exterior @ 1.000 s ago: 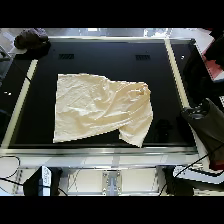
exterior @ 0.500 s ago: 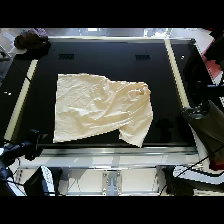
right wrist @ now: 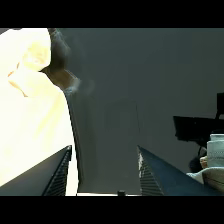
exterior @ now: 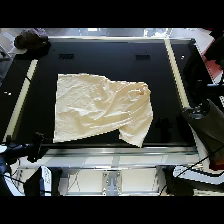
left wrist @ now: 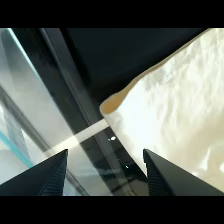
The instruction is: Fold the shirts.
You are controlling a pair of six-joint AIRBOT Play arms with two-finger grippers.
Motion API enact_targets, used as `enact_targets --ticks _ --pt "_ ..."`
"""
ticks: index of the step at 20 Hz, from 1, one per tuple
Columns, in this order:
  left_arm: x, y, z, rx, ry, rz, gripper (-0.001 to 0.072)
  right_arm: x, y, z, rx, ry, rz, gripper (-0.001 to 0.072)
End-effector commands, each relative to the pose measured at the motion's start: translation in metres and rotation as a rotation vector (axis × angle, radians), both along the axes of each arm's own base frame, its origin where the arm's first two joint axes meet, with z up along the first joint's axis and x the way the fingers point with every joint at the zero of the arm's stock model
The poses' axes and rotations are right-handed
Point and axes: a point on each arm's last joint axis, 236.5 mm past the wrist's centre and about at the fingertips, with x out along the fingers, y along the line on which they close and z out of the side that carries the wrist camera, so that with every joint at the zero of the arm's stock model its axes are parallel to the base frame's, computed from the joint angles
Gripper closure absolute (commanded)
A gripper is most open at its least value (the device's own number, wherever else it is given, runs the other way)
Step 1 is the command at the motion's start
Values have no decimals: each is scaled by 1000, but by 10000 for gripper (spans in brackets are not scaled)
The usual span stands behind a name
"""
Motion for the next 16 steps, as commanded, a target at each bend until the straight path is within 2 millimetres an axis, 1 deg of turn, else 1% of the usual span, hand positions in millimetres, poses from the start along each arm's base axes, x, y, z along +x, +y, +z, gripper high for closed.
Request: enact_targets --ticks 1,4,7,10,13,14,15,16 --pt "14 -4 -10 11 -7 -55 220 1 2 2 12 -6 2 261" --pt "34 -11 -17 -2 -32 -51 226 -3 9 2 36 5 18 262" --pt "32 -18 -25 -37 3 -63 243 -8 14 1 50 25 37 261" --pt "32 -18 -30 -44 17 -58 244 -8 14 1 51 24 36 262" --pt "39 -10 -31 -21 -3 -33 248 -7 14 2 55 21 36 262" --pt "43 -10 -29 -23 -18 -19 321 -7 15 2 55 21 36 264" --pt "49 -9 -27 -27 -42 4 400 -7 15 2 55 21 36 335" --pt "57 -7 -24 -34 -69 31 468 -7 14 3 54 19 36 458"
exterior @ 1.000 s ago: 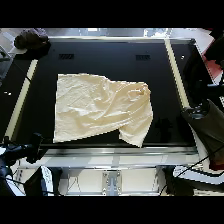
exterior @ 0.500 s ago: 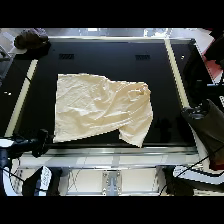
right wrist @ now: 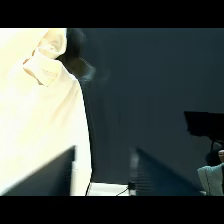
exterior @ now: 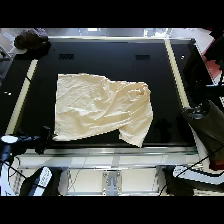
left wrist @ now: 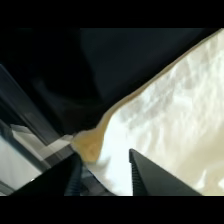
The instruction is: Fold the shirts.
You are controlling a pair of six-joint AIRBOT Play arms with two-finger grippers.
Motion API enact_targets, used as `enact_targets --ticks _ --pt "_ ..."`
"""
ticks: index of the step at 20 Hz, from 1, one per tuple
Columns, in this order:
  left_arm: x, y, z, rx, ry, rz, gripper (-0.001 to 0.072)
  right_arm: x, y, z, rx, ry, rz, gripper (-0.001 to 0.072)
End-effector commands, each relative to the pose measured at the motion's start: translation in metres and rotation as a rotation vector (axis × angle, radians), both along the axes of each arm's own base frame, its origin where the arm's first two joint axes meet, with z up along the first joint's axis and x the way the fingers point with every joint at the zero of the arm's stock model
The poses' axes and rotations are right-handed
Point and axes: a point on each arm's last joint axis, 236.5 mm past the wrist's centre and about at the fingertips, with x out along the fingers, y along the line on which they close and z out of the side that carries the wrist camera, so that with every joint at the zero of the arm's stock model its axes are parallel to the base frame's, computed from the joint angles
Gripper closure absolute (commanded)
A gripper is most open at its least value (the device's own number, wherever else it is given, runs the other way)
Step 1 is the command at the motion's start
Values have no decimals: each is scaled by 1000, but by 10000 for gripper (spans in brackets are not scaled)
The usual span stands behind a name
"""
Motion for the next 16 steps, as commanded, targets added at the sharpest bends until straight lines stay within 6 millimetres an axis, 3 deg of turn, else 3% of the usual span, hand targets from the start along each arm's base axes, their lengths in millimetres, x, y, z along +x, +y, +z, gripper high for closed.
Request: enact_targets --ticks 1,3,6,7,8,10,12,14,16 --pt "21 6 7 -4 -74 71 538 0 1 1 2 -3 1 524" --pt "28 5 11 -8 -112 69 693 -1 1 1 1 0 3 519" --pt "35 2 17 -33 -146 77 696 -8 -1 -10 -26 27 26 496" --pt "36 2 18 -33 -147 78 696 -16 3 -24 -6 62 28 387" --pt "36 2 18 -31 -148 75 695 -28 12 -46 37 117 24 255" --pt "36 2 18 -13 -162 38 696 -49 37 -94 165 199 -33 252" --pt "35 1 17 -12 -162 31 696 -61 69 -127 344 251 -110 252" --pt "36 2 18 10 -179 -3 696 -70 95 -146 498 305 -105 253" --pt "38 1 20 41 -217 -71 696 -64 112 -150 645 308 -88 253"
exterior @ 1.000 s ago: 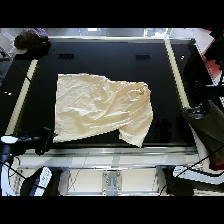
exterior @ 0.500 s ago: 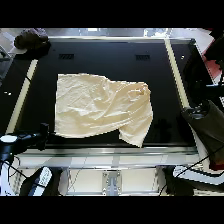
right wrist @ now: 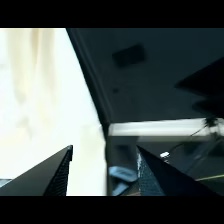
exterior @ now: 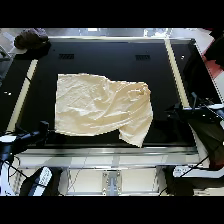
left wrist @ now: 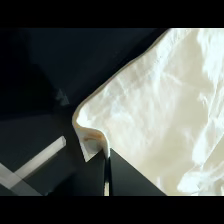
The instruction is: Fold the shirts.
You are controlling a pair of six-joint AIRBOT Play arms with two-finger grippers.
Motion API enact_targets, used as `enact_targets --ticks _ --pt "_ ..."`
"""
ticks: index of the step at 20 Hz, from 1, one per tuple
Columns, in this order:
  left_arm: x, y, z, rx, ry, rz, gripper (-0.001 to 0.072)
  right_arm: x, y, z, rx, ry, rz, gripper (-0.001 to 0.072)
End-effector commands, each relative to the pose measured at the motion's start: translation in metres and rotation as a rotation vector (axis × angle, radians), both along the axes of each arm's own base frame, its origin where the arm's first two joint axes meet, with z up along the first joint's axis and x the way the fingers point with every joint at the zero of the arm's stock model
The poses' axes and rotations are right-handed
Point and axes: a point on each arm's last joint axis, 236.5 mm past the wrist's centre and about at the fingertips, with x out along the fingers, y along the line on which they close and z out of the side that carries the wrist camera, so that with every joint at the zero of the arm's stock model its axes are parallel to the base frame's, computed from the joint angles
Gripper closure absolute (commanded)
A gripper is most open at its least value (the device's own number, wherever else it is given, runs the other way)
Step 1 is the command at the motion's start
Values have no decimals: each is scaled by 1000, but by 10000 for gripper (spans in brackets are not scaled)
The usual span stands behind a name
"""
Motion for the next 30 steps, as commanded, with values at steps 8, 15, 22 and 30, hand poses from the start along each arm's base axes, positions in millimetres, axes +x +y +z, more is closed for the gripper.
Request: enact_targets --ticks 8,15,22,30 --pt "5 -2 5 47 -64 -87 696 26 68 -42 108 -10 86 260" --pt "7 -1 6 52 -70 -89 696 10 104 -42 19 50 315 545" --pt "82 31 195 566 -648 -338 697 36 129 142 60 -388 531 695" --pt "7 -18 537 1294 -1213 -335 697 -85 141 444 -545 -1170 589 695"
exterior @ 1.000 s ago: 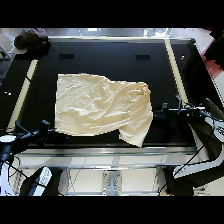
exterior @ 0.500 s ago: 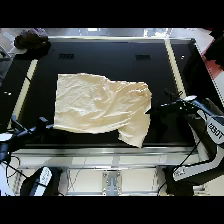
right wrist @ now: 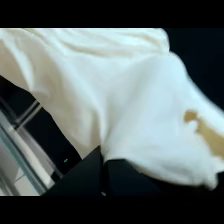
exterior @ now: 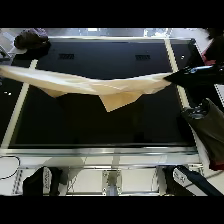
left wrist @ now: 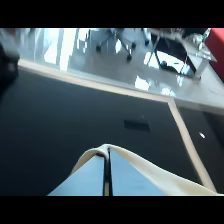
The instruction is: Fold the shirts.
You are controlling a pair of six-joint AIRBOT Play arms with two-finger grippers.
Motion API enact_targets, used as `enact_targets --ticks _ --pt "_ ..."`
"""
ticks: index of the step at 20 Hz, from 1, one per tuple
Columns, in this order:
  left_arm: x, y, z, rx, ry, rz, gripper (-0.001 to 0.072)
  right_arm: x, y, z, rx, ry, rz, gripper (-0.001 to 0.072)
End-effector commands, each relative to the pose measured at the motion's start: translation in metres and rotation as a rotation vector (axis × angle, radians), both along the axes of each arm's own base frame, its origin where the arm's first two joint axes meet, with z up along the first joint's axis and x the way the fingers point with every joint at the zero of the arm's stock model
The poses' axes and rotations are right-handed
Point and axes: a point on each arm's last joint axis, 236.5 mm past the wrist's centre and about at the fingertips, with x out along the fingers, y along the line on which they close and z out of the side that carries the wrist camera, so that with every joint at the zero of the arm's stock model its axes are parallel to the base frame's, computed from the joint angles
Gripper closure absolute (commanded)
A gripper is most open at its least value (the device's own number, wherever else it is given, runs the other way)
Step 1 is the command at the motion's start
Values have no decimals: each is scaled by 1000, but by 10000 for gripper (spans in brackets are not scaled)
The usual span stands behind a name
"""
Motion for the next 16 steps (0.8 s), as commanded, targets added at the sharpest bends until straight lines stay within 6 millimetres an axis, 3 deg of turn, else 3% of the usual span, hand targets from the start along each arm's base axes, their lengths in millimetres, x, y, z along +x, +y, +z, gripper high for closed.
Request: enact_targets --ticks 1,3,5,6,8,10,11,13,16 --pt "-64 -29 125 247 -239 82 698 -93 12 129 -113 -408 -92 694" --pt "-95 -19 161 353 -276 229 698 -141 8 201 -140 -690 -222 694" --pt "-123 2 188 410 -298 394 699 -180 -7 257 -183 -915 -362 695" --pt "-130 8 199 414 -309 436 699 -192 -15 272 -198 -967 -418 695" --pt "-121 13 206 414 -300 429 699 -186 -33 277 -216 -963 -500 695" --pt "-78 10 184 311 -220 288 699 -145 -55 251 -237 -834 -548 696" --pt "-48 3 159 229 -134 166 699 -118 -62 229 -246 -747 -543 695" --pt "9 -9 101 66 72 -76 699 -54 -69 166 -235 -517 -491 695" --pt "84 -19 -8 -13 414 -276 699 37 -57 49 -102 -133 -349 696"
